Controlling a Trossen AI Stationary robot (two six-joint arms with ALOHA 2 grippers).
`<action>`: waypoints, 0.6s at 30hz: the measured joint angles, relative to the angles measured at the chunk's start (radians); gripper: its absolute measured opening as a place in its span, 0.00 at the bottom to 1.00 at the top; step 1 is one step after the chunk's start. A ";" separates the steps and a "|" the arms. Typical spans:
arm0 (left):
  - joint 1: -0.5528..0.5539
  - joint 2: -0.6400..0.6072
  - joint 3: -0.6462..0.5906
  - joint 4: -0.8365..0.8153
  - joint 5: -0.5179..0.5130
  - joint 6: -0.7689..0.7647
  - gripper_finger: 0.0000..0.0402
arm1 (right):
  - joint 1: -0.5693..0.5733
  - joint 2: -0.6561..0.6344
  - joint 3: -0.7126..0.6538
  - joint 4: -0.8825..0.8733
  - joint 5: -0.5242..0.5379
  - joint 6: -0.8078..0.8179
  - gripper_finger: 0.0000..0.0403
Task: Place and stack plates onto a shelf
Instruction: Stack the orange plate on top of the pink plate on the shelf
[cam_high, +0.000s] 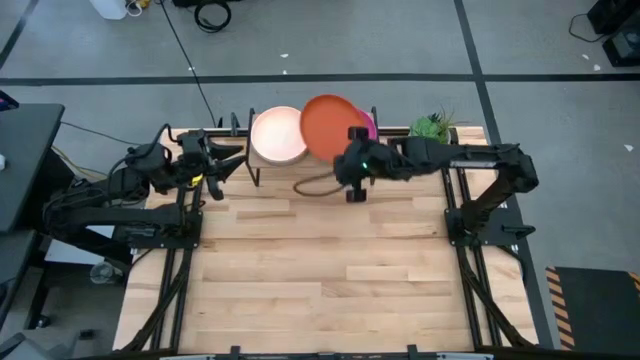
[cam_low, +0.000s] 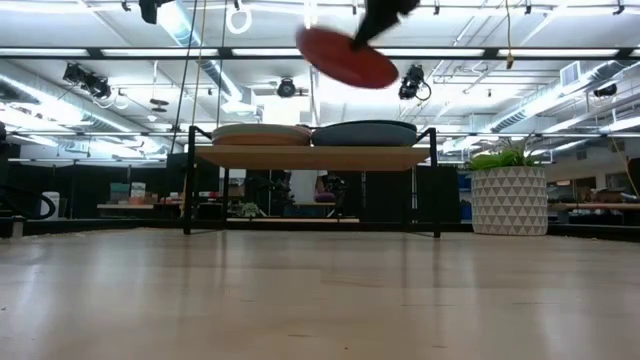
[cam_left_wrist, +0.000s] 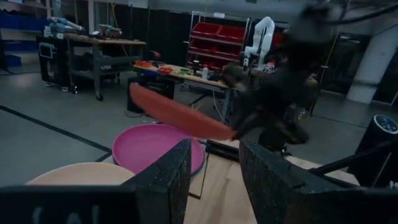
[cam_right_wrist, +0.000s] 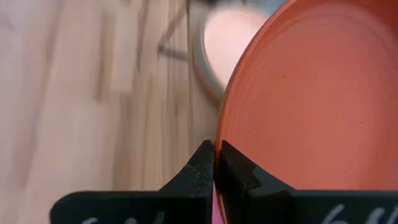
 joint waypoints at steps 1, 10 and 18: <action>0.000 0.000 0.000 0.000 0.000 -0.004 0.35 | -0.030 0.006 0.000 -0.024 -0.013 0.000 0.04; 0.000 -0.003 0.000 0.000 0.000 -0.022 0.35 | -0.212 0.052 0.000 -0.120 -0.175 -0.003 0.06; 0.000 -0.001 0.000 -0.005 -0.003 -0.021 0.35 | -0.228 0.077 0.000 -0.128 -0.240 -0.021 0.14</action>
